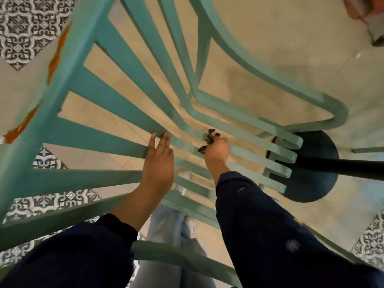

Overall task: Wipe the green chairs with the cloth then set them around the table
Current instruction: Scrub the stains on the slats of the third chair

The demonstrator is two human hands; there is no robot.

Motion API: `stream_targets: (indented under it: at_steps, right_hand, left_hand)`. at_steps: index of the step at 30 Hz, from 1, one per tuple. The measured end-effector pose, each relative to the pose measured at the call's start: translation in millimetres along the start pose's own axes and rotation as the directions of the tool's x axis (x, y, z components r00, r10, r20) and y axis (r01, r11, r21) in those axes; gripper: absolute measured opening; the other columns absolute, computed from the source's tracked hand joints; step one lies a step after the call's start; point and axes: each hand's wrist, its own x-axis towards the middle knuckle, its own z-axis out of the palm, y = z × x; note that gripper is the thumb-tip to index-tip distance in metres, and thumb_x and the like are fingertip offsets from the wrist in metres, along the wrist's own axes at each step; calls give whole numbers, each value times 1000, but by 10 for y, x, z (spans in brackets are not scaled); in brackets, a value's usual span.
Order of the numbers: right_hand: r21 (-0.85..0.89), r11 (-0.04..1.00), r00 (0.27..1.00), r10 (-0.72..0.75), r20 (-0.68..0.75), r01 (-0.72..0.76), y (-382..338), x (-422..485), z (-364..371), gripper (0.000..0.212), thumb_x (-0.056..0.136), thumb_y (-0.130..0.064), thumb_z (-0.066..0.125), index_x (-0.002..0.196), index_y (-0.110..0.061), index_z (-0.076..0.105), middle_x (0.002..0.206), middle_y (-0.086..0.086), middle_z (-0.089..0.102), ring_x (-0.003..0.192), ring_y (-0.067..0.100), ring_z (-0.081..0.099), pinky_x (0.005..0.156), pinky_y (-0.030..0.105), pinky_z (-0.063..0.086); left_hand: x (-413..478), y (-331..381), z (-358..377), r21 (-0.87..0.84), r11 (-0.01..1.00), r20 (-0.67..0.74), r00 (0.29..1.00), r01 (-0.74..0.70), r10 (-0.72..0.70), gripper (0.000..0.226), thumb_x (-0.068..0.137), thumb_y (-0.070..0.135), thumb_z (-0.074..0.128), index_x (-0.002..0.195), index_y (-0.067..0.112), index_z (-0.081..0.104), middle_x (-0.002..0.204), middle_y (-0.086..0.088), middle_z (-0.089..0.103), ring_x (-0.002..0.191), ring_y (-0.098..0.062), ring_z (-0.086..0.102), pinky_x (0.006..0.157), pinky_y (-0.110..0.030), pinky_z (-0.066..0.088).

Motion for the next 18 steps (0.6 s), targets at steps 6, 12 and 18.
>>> stream_targets:
  at_steps: [6,12,18]
  right_hand:
    - [75,994,997,75,10,-75,-252,36,204,30,86,4,48,108,-5,66,105,15,69,97,32,64,81,36,53]
    - [394,904,970,79,229,-167,-395,156,252,24,82,3,60,104,-2,67,85,15,67,72,29,65,75,43,58]
    - [859,258,878,-69,474,-443,263,-247,-444,29,95,1,35,106,-12,59,85,9,74,75,23,72,67,33,59]
  left_hand:
    - [-6,-21,76,7,1000,-39,999,-4,4,52,95,23,28,142,2,30,157,-22,-6,146,-31,-14,101,-50,-29]
    - [3,-66,88,5,999,-11,999,-33,33,58,86,21,16,125,0,54,152,-28,20,146,-33,10,103,-49,-35]
    - [-82,-79,-143,-226,973,64,996,-44,60,51,90,19,42,140,14,38,154,-14,25,147,-25,11,115,-46,-17]
